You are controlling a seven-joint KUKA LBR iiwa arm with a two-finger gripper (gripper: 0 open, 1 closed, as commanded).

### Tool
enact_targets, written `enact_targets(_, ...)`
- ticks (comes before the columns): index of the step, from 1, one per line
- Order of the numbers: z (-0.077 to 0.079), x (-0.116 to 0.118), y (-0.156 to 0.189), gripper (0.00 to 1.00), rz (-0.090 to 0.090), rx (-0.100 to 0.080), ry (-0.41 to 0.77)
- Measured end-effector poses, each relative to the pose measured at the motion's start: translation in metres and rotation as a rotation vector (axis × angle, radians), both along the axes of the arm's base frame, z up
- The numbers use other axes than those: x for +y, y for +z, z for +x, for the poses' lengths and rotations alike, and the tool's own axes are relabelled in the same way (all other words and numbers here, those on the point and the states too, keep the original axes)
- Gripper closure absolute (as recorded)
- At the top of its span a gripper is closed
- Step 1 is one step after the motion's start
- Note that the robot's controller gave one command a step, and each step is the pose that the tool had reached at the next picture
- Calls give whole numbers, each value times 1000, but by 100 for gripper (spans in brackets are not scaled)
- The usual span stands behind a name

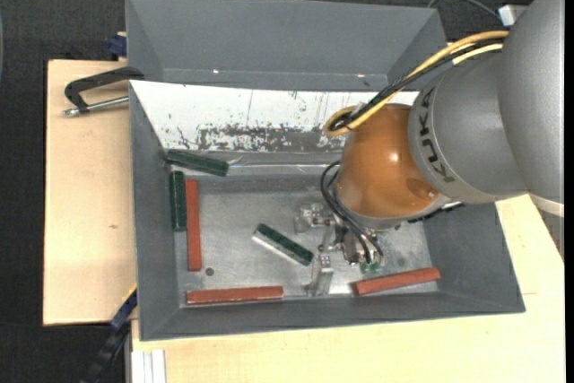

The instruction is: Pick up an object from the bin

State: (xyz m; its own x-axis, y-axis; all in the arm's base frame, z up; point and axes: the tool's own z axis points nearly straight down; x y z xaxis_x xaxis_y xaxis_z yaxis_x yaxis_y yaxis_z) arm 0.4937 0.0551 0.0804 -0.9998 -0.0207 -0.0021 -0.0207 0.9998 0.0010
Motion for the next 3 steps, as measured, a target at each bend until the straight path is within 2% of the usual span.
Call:
enact_targets(1,1,7,0,0,1,1,73)
enact_targets(2,15,-25,57,0,0,2,280)
enact_targets(3,16,-10,65,0,-2,-17,183)
